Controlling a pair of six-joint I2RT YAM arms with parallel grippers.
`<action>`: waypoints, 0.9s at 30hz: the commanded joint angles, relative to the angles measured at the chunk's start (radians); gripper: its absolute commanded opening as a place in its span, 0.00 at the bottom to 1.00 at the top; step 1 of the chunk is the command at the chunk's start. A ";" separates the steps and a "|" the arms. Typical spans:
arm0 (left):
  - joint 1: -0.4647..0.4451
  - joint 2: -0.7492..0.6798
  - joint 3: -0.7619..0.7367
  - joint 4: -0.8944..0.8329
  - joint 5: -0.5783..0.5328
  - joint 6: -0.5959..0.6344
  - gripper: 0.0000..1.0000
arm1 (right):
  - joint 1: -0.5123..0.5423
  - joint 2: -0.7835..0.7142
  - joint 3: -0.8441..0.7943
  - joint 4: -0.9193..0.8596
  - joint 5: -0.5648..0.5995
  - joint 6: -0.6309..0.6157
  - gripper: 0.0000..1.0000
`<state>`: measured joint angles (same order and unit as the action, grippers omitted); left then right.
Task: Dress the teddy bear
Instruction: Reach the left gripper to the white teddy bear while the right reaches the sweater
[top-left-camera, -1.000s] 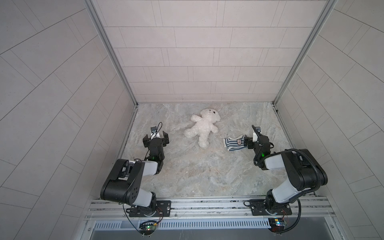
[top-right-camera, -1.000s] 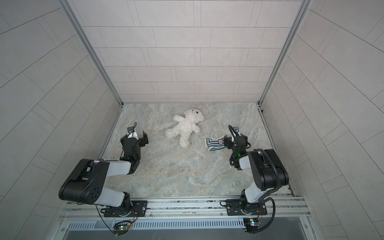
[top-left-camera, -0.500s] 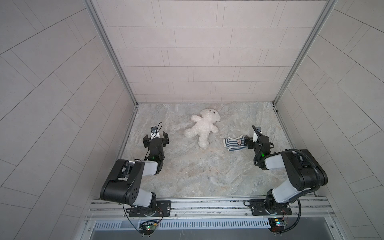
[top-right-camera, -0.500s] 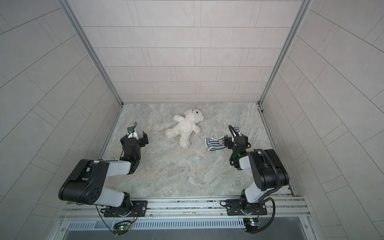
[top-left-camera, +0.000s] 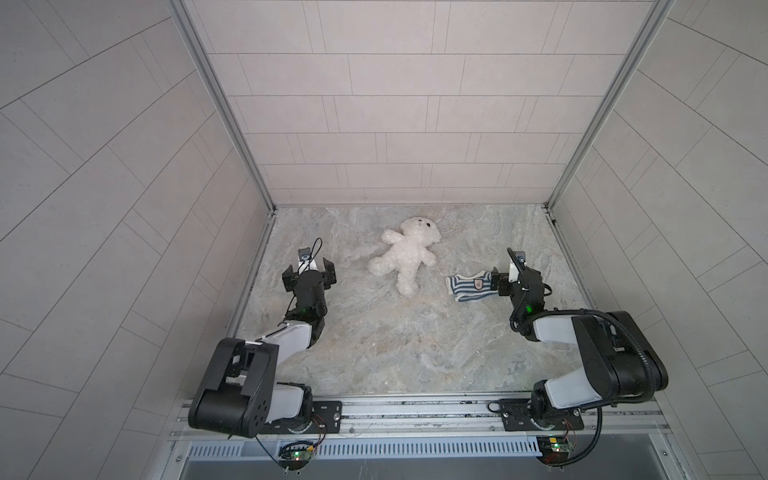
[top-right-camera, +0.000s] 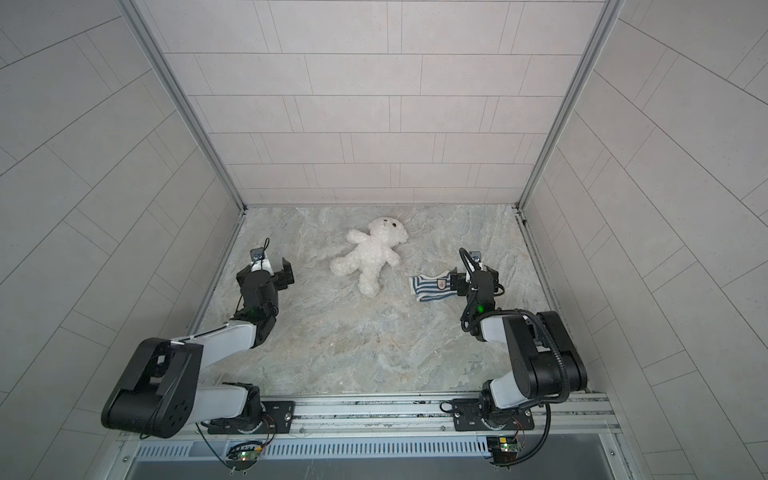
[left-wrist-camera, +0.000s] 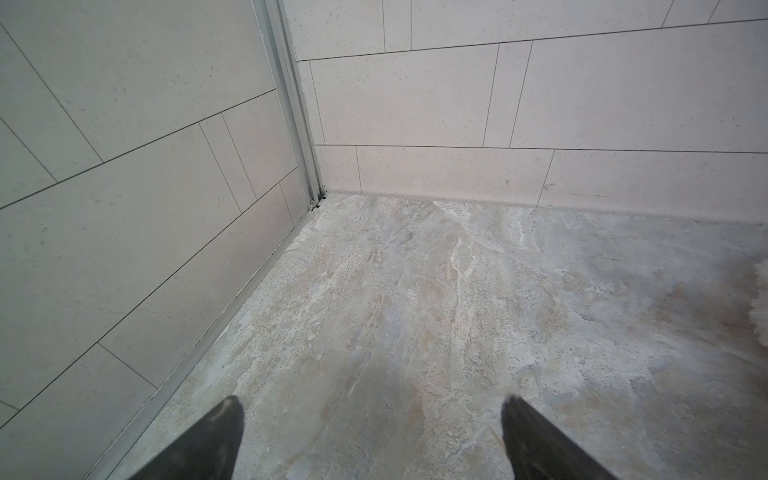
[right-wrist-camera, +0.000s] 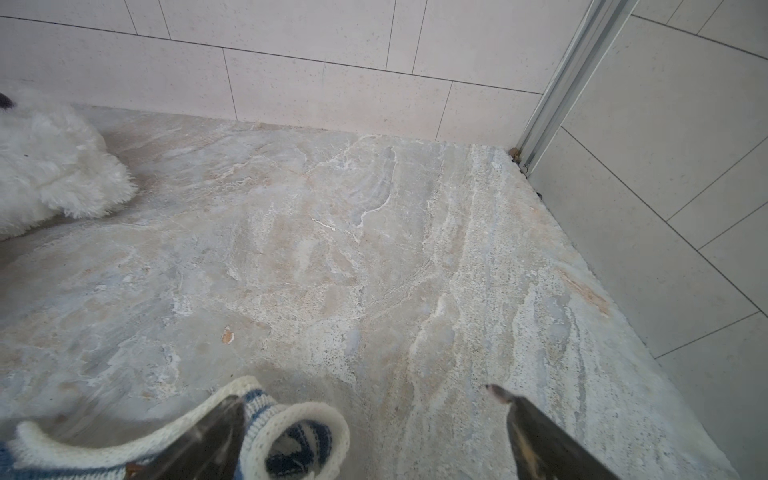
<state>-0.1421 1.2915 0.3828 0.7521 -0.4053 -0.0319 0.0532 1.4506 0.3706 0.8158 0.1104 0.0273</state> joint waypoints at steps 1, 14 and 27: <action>0.003 -0.098 0.039 -0.142 -0.001 -0.068 1.00 | -0.002 -0.088 0.043 -0.128 0.016 0.009 1.00; -0.197 -0.182 0.303 -0.556 0.284 -0.435 1.00 | 0.102 -0.301 0.292 -0.717 0.003 0.311 1.00; -0.344 0.572 1.240 -1.321 0.517 -0.340 1.00 | 0.184 -0.042 0.528 -1.125 -0.234 0.325 1.00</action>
<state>-0.4694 1.7317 1.5108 -0.3325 0.0677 -0.4255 0.2272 1.3720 0.8459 -0.1524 -0.0601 0.3264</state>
